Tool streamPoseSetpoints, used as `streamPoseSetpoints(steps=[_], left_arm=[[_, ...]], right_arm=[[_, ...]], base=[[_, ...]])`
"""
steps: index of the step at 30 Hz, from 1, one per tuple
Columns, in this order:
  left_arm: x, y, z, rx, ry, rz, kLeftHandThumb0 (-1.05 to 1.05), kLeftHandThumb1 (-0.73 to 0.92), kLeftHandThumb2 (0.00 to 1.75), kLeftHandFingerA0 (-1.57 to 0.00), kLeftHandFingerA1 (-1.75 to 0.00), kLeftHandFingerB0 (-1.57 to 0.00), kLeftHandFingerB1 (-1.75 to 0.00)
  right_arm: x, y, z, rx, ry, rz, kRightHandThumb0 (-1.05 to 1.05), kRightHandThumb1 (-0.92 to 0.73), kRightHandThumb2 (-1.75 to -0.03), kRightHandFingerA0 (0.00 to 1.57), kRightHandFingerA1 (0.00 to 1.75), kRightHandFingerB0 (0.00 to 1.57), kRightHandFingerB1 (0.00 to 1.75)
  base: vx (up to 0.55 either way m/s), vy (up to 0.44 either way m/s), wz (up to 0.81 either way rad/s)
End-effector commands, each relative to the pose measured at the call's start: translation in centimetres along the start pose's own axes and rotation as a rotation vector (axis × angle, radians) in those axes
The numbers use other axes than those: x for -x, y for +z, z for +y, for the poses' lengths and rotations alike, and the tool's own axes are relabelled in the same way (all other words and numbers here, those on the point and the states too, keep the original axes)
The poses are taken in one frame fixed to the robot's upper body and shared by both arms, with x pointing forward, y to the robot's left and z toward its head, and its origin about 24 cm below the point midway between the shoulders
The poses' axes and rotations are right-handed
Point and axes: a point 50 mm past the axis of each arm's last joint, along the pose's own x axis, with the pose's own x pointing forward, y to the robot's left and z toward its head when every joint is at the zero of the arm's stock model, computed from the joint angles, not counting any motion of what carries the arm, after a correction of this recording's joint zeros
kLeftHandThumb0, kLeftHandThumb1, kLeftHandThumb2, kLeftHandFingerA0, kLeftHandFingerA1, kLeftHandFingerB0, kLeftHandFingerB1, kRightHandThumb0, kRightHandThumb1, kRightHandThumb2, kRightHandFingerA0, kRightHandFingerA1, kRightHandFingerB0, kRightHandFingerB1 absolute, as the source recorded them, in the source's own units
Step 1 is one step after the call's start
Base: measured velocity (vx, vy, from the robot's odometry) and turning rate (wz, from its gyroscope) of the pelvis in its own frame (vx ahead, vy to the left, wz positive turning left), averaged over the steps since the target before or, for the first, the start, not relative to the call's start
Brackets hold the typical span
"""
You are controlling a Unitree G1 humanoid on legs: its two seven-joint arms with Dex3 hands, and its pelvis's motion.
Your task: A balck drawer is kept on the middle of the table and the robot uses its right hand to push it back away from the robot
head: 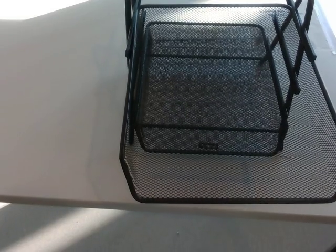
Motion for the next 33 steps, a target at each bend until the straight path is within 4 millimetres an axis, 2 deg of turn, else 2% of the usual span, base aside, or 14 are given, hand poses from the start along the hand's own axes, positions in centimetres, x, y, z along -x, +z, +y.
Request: streamPoseSetpoints(steps=[1, 2, 5, 6, 8, 13, 14, 17, 22, 28, 29, 30, 31, 33], left_arm=[[0.3, -0.3, 0.5, -0.038, -0.039, 0.000, -0.57, 0.72, 0.62, -0.36, -0.34, -0.28, -0.30], [0.3, -0.3, 0.5, -0.043, -0.041, -0.001, -0.57, 0.73, 0.62, -0.36, -0.33, -0.28, -0.30], [0.3, -0.4, 0.4, -0.028, -0.045, -0.008, -0.58, 0.74, 0.61, -0.34, -0.33, -0.26, -0.29], [0.3, -0.4, 0.4, -0.022, -0.046, -0.011, -0.65, 0.62, 0.87, -0.26, -0.45, -0.20, -0.41], [0.3, -0.4, 0.5, -0.018, -0.046, -0.014, -0.64, 0.74, 0.63, -0.30, -0.32, -0.24, -0.29], [0.4, -0.4, 0.2, -0.007, -0.073, -0.030, -0.67, 0.77, 0.64, -0.24, -0.31, -0.21, -0.28], [0.4, -0.4, 0.2, -0.006, -0.089, -0.033, -0.67, 0.80, 0.65, -0.23, -0.30, -0.21, -0.28], [0.6, -0.5, 0.2, -0.019, -0.128, -0.042, -0.69, 0.79, 0.65, -0.22, -0.30, -0.20, -0.28], [1.3, -1.2, 0.6, -0.072, -0.162, -0.052, -0.71, 0.80, 0.65, -0.21, -0.30, -0.18, -0.27], [1.7, -1.5, 0.4, -0.101, -0.166, -0.077, -0.71, 0.82, 0.65, -0.21, -0.29, -0.16, -0.26], [1.7, -1.4, 0.4, -0.099, -0.170, -0.080, -0.35, 0.50, 1.06, -0.01, -0.48, 0.00, -0.47], [1.7, -1.4, 0.5, -0.098, -0.171, -0.080, -0.35, 0.50, 1.06, -0.01, -0.48, 0.00, -0.47], [1.7, -1.3, 0.5, -0.092, -0.171, -0.081, -0.70, 0.82, 0.65, -0.20, -0.30, -0.15, -0.26], [1.7, -1.3, 0.6, -0.083, -0.171, -0.082, -0.70, 0.82, 0.65, -0.20, -0.30, -0.15, -0.26]], right_arm=[[0.3, -0.3, -0.7, 0.022, 0.031, 0.000, -0.60, -0.79, -0.67, 0.11, 0.28, 0.13, 0.25], [0.3, -0.4, -0.7, 0.021, 0.032, 0.001, -0.63, -0.62, -0.87, 0.06, 0.37, 0.06, 0.31], [0.2, -0.3, -0.7, 0.039, 0.019, 0.006, -0.64, -0.62, -0.87, 0.05, 0.35, 0.06, 0.31], [0.2, -0.3, -0.8, 0.051, 0.010, 0.008, -0.59, -0.78, -0.63, 0.10, 0.28, 0.11, 0.27], [0.3, -0.1, -0.9, 0.064, -0.005, 0.005, -0.61, -0.78, -0.65, 0.10, 0.30, 0.14, 0.27], [0.7, -0.2, -1.2, 0.061, -0.025, 0.008, -0.59, -0.77, -0.67, 0.09, 0.25, 0.13, 0.25], [1.0, -0.4, -1.5, 0.060, -0.018, 0.008, -0.64, -0.62, -0.89, 0.04, 0.31, 0.07, 0.30], [2.0, -1.2, -2.3, 0.070, 0.006, 0.013, -0.59, -0.77, -0.66, 0.07, 0.21, 0.11, 0.23], [4.6, -3.9, -4.1, 0.145, 0.051, 0.047, -0.62, -0.81, -0.65, 0.12, 0.26, 0.12, 0.21], [9.6, -6.0, -5.3, 0.202, 0.068, 0.027, -0.70, -0.66, -0.92, 0.05, 0.38, 0.08, 0.34], [10.6, -5.9, -5.5, 0.228, 0.066, 0.011, -0.70, -0.61, -0.94, 0.03, 0.41, 0.09, 0.41], [11.0, -5.8, -5.6, 0.243, 0.063, 0.000, -0.70, -0.61, -0.94, 0.03, 0.41, 0.09, 0.41], [11.7, -5.5, -5.8, 0.255, 0.062, -0.032, -0.61, -0.82, -0.65, 0.19, 0.32, 0.17, 0.29], [12.7, -5.1, -5.9, 0.271, 0.063, -0.074, -0.61, -0.82, -0.65, 0.19, 0.32, 0.17, 0.29]], base=[[0.00, 0.000, 0.00], [0.00, 0.000, 0.00], [0.00, 0.000, 0.00], [0.00, 0.000, 0.00], [0.00, 0.000, 0.00], [0.00, 0.000, 0.00], [0.00, 0.000, 0.00], [0.00, 0.000, 0.00], [0.00, 0.000, 0.00], [0.00, 0.000, 0.00], [0.00, 0.000, 0.00], [0.00, 0.000, 0.00], [0.00, 0.000, 0.00], [0.00, 0.000, 0.00]])
